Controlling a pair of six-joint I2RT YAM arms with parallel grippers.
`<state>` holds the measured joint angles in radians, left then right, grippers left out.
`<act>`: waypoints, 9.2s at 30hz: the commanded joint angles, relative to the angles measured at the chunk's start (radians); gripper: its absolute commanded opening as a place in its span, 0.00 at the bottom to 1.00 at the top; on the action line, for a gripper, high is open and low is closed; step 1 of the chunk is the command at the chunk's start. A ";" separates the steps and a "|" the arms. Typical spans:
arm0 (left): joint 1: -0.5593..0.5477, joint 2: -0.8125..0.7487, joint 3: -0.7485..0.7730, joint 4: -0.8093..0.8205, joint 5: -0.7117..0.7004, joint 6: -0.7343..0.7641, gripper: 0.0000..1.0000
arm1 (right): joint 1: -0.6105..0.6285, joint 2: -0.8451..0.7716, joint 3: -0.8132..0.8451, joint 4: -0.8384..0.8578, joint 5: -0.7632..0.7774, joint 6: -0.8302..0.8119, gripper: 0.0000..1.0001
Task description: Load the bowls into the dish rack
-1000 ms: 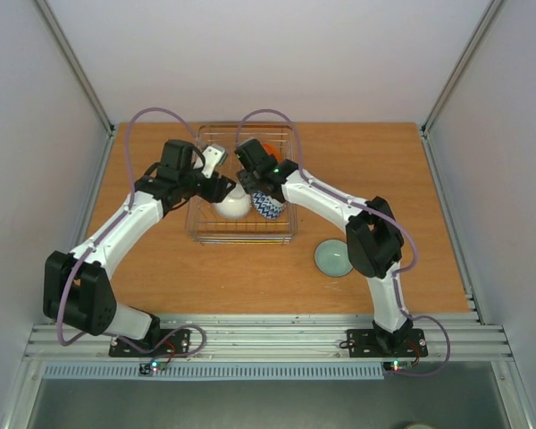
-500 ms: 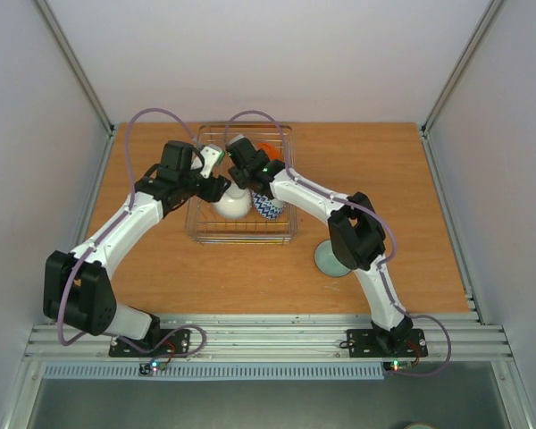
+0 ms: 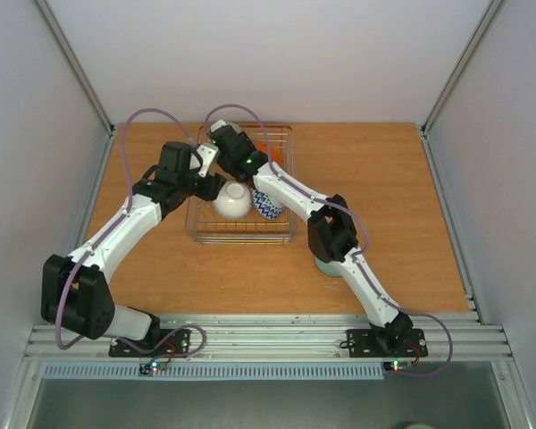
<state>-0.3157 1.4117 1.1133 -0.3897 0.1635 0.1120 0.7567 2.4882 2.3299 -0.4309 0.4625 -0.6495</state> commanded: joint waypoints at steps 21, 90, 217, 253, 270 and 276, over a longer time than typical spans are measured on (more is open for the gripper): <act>-0.002 0.005 0.002 0.048 0.033 -0.001 0.64 | 0.032 0.282 0.329 -0.008 0.219 -0.300 0.32; 0.001 0.056 0.032 -0.001 0.065 0.005 0.64 | -0.037 -0.888 -0.718 -0.468 -0.006 0.408 0.91; -0.226 0.028 0.053 -0.080 0.214 0.108 0.00 | 0.116 -1.082 -0.939 -0.204 0.011 0.515 0.42; -0.092 -0.011 -0.001 -0.036 0.606 0.121 0.00 | -0.102 -1.279 -1.469 0.341 -1.120 0.635 0.87; -0.075 -0.025 0.010 -0.061 0.655 0.121 0.00 | -0.102 -1.308 -1.462 0.222 -0.924 0.564 0.99; -0.076 -0.018 0.013 -0.081 0.719 0.132 0.00 | -0.102 -1.295 -1.473 0.273 -0.919 0.557 0.99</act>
<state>-0.3920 1.4197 1.1103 -0.5125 0.7830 0.2440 0.6537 1.1931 0.8623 -0.1905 -0.4812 -0.0666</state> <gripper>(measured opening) 0.039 0.986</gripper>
